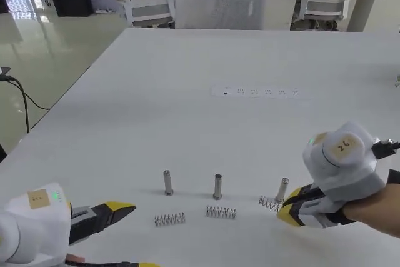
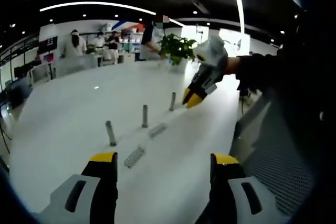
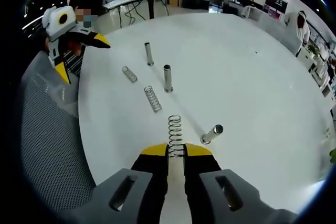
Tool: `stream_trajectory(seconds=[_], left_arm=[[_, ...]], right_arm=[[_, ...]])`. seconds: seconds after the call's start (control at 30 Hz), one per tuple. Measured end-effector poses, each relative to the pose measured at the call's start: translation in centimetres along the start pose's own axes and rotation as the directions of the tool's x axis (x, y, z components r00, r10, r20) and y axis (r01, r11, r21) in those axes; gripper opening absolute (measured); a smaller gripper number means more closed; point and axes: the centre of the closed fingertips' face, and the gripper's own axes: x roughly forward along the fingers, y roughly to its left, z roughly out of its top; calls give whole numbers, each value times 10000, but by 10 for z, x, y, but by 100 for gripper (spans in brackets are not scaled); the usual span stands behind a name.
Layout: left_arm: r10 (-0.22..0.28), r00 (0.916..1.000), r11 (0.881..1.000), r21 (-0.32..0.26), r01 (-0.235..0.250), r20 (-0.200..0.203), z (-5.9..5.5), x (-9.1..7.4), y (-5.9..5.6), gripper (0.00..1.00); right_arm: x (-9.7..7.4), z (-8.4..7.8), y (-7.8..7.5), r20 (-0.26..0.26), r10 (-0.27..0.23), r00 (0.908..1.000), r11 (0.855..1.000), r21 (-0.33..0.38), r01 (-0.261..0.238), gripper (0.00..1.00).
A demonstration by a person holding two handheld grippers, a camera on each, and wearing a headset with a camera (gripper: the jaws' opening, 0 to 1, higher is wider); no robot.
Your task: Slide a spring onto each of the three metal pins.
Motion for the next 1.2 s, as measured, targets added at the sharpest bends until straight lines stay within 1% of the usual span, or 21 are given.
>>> stream_trajectory(seconds=[0.13, 0.2, 0.33, 0.5, 0.6, 0.73, 0.87, 1.03, 1.2], left_arm=[[-365, 9993, 9987, 350, 362, 70, 11, 6, -4, 67], [-503, 9987, 9971, 563, 503, -20, 15, 10, -6, 67], [-792, 9969, 9943, 710, 790, 2, 24, 14, -7, 66], [-1051, 9945, 9887, 1078, 1046, -9, 36, 23, -8, 66], [-1275, 9918, 9848, 1191, 1266, -6, 41, 30, -10, 65], [-1480, 9890, 9806, 1286, 1478, -82, 44, 40, -10, 62], [-1661, 9861, 9789, 1215, 1645, 34, 48, 45, -10, 60], [-1695, 9855, 9809, 982, 1681, 66, 44, 53, -7, 58], [-1802, 9836, 9792, 949, 1795, -13, 40, 60, -11, 54]], right_arm=[[-2, 2, 2, -21, 89, 10000, 9999, -67, -89, 8], [-3, 3, 4, -31, 137, 9999, 9998, -109, -137, 8], [-4, 6, 8, -66, 284, 9996, 9995, -154, -285, 8], [-3, 12, 14, -119, 452, 9989, 9985, -313, -455, 8], [-3, 19, 21, -27, 636, 9980, 9970, -434, -636, 8], [-3, 26, 29, 12, 772, 9970, 9946, -691, -770, 8], [-3, 31, 36, 28, 896, 9960, 9918, -917, -890, 8], [-2, 37, 44, 64, 1093, 9940, 9879, -1118, -1079, 8], [0, 42, 54, 42, 1358, 9907, 9799, -1477, -1337, 8]])
